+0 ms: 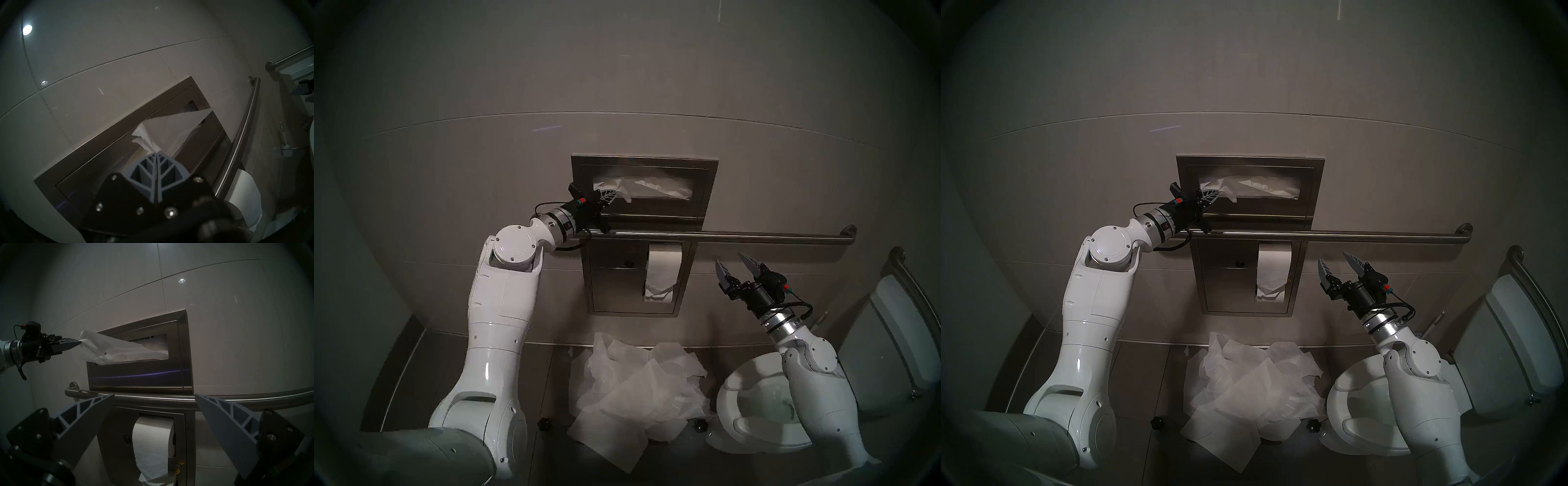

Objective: Take out a toilet seat cover

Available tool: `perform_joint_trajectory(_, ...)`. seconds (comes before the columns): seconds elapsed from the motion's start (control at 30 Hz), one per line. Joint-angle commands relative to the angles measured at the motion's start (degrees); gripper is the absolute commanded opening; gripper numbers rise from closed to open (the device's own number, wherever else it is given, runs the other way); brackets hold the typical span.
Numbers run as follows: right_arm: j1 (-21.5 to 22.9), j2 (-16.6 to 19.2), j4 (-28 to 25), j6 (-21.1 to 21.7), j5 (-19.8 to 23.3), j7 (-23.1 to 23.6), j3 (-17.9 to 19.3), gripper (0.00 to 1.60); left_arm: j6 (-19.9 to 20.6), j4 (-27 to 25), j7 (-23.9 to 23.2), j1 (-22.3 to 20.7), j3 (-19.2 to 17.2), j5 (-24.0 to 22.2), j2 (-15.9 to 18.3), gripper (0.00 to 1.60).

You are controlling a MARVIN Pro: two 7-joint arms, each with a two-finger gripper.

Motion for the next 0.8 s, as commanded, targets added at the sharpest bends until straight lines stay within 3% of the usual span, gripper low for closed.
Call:
perform_joint_trajectory(0.0,0.91,0.25,-1.92,-0.29,0.00,-0.06,0.31,1.60,-0.42,-1.99,0.29,-1.91,-0.02,-0.31,-0.24,0.00)
perform_joint_trajectory(0.13,2.75,0.29,-0.70,1.28,-1.65,-1.45,-1.00,1.60,-0.43,-1.98,0.28,-1.91,-0.03,-0.30,-0.25,0.00)
perform_joint_trajectory(0.27,6.94,-0.36,0.82,4.37,-0.53,-1.67,-3.28,1.60,-0.45,-1.89,0.27,-1.92,-0.04,-0.28,-0.26,0.00)
perform_joint_trajectory(0.53,9.75,-1.71,-1.40,8.21,0.19,-2.48,-7.34,1.60,-0.45,-1.74,0.26,-1.90,-0.06,-0.23,-0.27,0.00)
perform_joint_trajectory(0.77,12.44,-2.34,-1.93,10.30,0.51,-3.08,-8.54,1.60,-0.45,-1.65,0.25,-1.88,-0.07,-0.19,-0.28,0.00)
